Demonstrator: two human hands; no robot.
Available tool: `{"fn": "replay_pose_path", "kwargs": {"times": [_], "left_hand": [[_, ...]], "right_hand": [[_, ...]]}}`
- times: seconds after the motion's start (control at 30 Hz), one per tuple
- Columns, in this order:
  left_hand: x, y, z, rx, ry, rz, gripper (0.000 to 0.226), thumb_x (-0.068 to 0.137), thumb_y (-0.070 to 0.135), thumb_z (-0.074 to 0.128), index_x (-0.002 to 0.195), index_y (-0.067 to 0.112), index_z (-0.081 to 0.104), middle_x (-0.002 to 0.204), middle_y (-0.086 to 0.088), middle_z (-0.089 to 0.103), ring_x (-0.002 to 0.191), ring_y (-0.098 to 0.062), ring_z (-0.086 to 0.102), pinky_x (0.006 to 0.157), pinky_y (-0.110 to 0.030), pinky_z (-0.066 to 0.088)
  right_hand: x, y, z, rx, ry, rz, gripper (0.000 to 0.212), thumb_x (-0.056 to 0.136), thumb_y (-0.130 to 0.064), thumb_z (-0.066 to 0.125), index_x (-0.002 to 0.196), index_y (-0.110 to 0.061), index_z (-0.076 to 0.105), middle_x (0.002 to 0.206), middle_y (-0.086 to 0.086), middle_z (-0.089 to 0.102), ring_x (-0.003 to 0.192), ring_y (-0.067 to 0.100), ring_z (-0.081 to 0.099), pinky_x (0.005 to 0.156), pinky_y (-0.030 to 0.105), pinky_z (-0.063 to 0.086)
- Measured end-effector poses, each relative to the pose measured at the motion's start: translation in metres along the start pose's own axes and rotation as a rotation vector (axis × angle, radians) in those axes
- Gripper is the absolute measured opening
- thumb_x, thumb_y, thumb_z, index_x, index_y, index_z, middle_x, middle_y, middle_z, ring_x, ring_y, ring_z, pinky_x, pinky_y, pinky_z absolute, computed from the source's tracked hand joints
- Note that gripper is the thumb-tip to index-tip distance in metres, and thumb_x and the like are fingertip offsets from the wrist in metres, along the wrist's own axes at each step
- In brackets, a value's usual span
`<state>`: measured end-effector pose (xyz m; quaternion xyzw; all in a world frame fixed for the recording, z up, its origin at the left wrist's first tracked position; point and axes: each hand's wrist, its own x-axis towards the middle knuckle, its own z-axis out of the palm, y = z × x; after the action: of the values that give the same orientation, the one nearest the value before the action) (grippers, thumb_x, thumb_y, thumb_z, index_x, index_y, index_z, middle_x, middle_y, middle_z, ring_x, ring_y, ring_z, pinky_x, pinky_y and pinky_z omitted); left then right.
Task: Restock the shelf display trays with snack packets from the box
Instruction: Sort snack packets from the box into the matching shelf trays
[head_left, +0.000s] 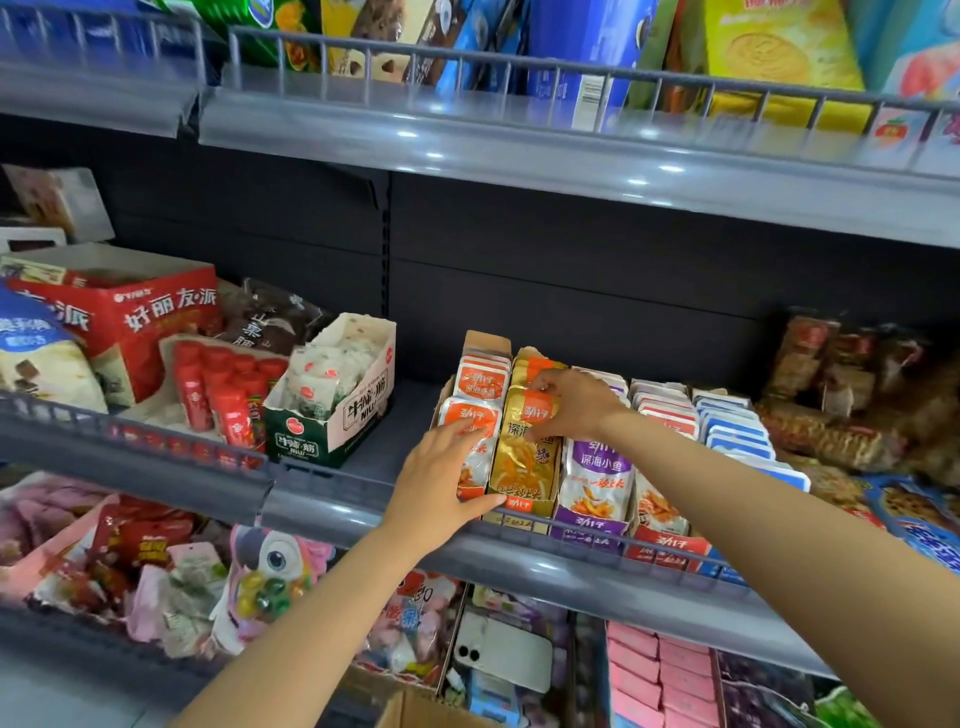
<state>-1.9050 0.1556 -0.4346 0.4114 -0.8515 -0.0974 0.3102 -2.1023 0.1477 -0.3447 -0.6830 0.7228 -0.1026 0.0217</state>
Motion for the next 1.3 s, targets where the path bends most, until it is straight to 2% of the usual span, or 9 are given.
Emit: {"fn": "replay_pose_path", "kwargs": {"times": [0.27,0.43,0.57,0.8,0.9,0.97,1.07,1.17,1.3], "left_hand": [[-0.007,0.017,-0.01,0.033,-0.037,-0.033,0.075,0.083,0.055,0.058,0.146,0.028,0.027,0.152,0.007,0.027,0.14,-0.012,0.022,0.114,-0.034,0.02],[-0.029,0.032,-0.022,0.007,-0.011,-0.002,0.074,0.084,0.06,0.052,0.146,0.026,0.029,0.151,0.008,0.03,0.138,-0.01,0.024,0.113,-0.032,0.022],[-0.067,0.04,-0.025,-0.001,-0.043,0.009,0.072,0.085,0.063,0.046,0.145,0.027,0.03,0.15,0.01,0.031,0.138,-0.009,0.024,0.112,-0.029,0.02],[-0.154,0.041,0.018,-0.018,-0.321,-0.095,0.091,0.073,0.084,0.019,0.141,0.027,0.036,0.145,0.008,0.039,0.135,-0.012,0.034,0.111,-0.033,0.031],[-0.19,0.032,0.045,0.014,-0.491,-0.167,0.087,0.075,0.083,0.022,0.14,0.027,0.039,0.145,0.005,0.041,0.134,-0.014,0.036,0.111,-0.035,0.031],[-0.211,0.026,0.062,0.031,-0.603,-0.205,0.095,0.068,0.088,0.014,0.138,0.028,0.04,0.142,0.005,0.044,0.131,-0.015,0.039,0.11,-0.035,0.031],[-0.237,0.015,0.086,0.002,-0.794,-0.344,0.066,0.089,0.062,0.039,0.143,0.024,0.034,0.145,0.002,0.041,0.125,-0.016,0.047,0.101,-0.028,0.039],[-0.257,0.0,0.11,-0.013,-0.943,-0.458,0.063,0.094,0.051,0.043,0.145,0.018,0.028,0.145,-0.005,0.042,0.127,-0.022,0.046,0.104,-0.032,0.038],[-0.276,-0.022,0.134,0.004,-1.08,-0.471,0.047,0.094,0.047,0.048,0.131,0.019,0.046,0.134,-0.005,0.053,0.116,-0.022,0.053,0.097,-0.029,0.042]], "right_hand": [[-0.023,0.006,-0.013,0.29,0.069,-0.012,0.05,0.085,-0.036,0.066,0.131,-0.025,0.048,0.134,-0.002,0.053,0.12,0.019,0.052,0.087,0.026,0.043],[-0.075,0.004,-0.027,0.318,0.124,-0.125,0.054,0.089,-0.042,0.058,0.139,-0.027,0.042,0.144,-0.003,0.044,0.13,0.017,0.044,0.099,0.03,0.04],[-0.136,0.009,-0.017,0.407,0.111,-0.221,0.051,0.089,-0.041,0.058,0.137,-0.029,0.043,0.143,-0.009,0.044,0.131,0.008,0.04,0.107,0.024,0.032],[-0.23,0.037,0.086,0.484,-0.168,-0.145,0.051,0.089,-0.038,0.06,0.136,-0.026,0.045,0.139,-0.01,0.046,0.125,0.006,0.045,0.108,0.023,0.034],[-0.263,0.043,0.14,0.528,-0.297,-0.05,0.047,0.089,-0.034,0.061,0.133,-0.024,0.048,0.132,-0.012,0.048,0.12,0.002,0.045,0.103,0.013,0.032],[-0.28,0.046,0.177,0.588,-0.381,0.002,0.046,0.088,-0.039,0.062,0.131,-0.025,0.05,0.131,-0.012,0.051,0.12,0.001,0.047,0.106,0.016,0.034],[-0.296,0.042,0.229,0.593,-0.488,0.065,0.045,0.089,-0.035,0.062,0.131,-0.022,0.051,0.134,-0.007,0.051,0.12,0.004,0.047,0.104,0.014,0.032],[-0.304,0.035,0.278,0.695,-0.595,0.191,0.044,0.088,-0.03,0.064,0.129,-0.019,0.052,0.133,0.0,0.053,0.113,0.013,0.054,0.103,0.026,0.042],[-0.307,0.023,0.33,0.766,-0.663,0.323,0.047,0.087,-0.021,0.066,0.13,-0.011,0.05,0.129,0.005,0.052,0.101,0.009,0.05,0.079,0.009,0.039]]}}
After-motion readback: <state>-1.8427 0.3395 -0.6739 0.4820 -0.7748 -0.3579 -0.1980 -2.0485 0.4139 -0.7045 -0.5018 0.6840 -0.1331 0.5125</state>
